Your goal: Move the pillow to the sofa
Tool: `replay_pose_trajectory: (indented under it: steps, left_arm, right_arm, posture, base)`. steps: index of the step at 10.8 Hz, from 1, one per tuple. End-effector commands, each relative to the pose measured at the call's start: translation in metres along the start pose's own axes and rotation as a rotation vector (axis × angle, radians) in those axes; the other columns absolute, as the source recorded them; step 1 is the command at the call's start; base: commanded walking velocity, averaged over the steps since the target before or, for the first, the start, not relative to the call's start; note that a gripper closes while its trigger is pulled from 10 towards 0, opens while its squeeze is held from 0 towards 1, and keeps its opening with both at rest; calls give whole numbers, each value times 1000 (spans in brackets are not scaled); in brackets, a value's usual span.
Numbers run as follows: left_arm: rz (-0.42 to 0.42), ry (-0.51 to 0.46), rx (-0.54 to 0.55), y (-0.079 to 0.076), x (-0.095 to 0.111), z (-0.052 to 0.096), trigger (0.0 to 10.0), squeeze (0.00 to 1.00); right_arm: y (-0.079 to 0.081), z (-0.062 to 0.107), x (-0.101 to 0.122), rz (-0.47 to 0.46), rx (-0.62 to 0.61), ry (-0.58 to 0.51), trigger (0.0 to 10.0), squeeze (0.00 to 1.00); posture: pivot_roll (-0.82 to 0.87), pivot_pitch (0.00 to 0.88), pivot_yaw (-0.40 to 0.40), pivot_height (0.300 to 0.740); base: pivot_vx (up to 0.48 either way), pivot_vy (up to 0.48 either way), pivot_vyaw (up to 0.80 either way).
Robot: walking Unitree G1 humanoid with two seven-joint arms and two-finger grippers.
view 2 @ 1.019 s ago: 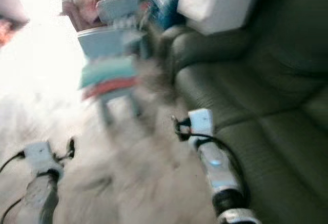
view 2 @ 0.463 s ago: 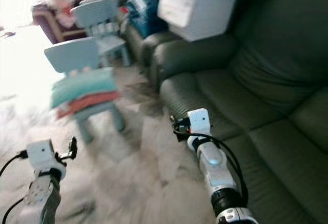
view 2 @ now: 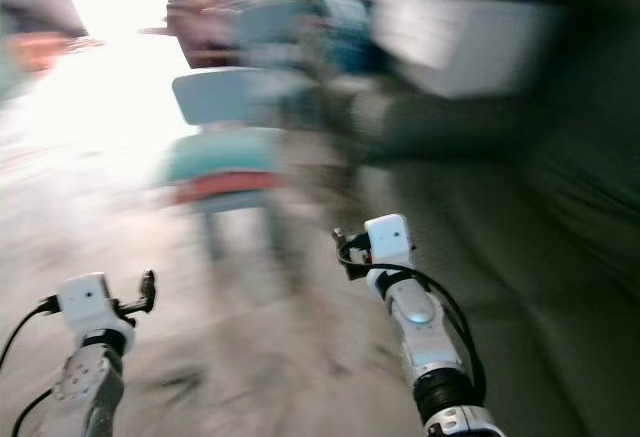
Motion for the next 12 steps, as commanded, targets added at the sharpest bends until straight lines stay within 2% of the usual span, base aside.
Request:
replay_pose_trajectory:
  steps: [1,6,8,12]
  left_arm:
    - [-10,6,12,2,0,0,10000,0]
    - [-9,10,-10,-1,-1,0,10000,0]
    - [2,0,2,2,-1,1,10000,0]
    - [7,-3,26,8,-2,4,10000,0]
  right_arm:
    - [-2,-2,4,4,-6,-7,10000,0]
    - [-4,-2,4,-5,-6,-8,10000,0]
    - [-6,-3,6,1,-4,-9,10000,0]
    - [0,-5,6,12,19,-12,10000,0]
  posture:
    - [-151,0,32,740]
    - [-155,0,31,740]
    - [-154,0,31,740]
    - [-144,0,30,740]
  base:
    - [0,0,800]
    - [0,0,0]
    - [277,131,0]
    - [345,334,0]
Point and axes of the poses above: a point about 5 cm out from each wrist's last joint towards the gripper, its own z axis pointing back from the gripper into the wrist, its own x axis along the axis of the wrist's last joint, y = z × x, the point moved 3 cm from there along -z, pointing out of the wrist towards the gripper, and after that the axes turned 11 degrees about -z, right-handed, at the moved point
